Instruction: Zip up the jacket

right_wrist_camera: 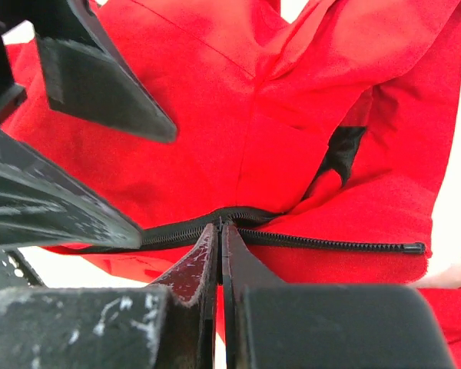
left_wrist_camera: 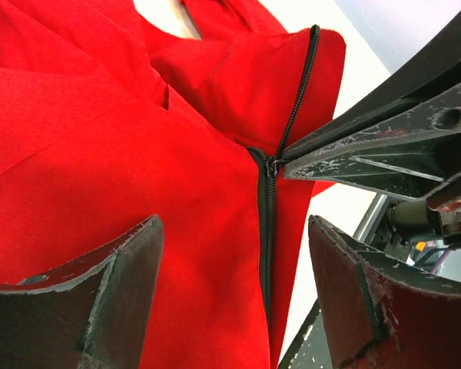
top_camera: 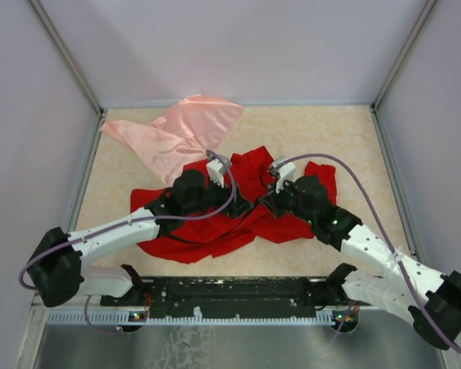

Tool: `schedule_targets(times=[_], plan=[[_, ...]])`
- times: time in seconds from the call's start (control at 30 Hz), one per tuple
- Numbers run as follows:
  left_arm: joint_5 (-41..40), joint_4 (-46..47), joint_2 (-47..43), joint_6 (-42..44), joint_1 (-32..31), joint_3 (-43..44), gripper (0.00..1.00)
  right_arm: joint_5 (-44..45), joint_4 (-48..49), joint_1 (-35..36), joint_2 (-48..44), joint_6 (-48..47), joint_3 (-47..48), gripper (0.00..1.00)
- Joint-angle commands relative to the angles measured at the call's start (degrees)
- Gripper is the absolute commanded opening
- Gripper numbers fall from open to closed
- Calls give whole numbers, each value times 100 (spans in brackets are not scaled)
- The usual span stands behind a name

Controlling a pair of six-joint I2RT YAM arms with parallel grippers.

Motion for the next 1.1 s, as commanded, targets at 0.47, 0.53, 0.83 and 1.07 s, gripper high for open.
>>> schedule_targets(times=[0.47,0.53,0.83,1.07], plan=[[232,672,1177,-356,-231,101,46,-172,-730,204,515,-82,947,0],[231,667,1167,-312,-231,109,30,-113,-853,207,552,-138,996,0],[80,488,809,-60,-231,-66,0,204,-1164,207,507,-324,1124,1],[105,412,732,-2,-231,-99,0,95,-1124,208,605,-327,1132,6]])
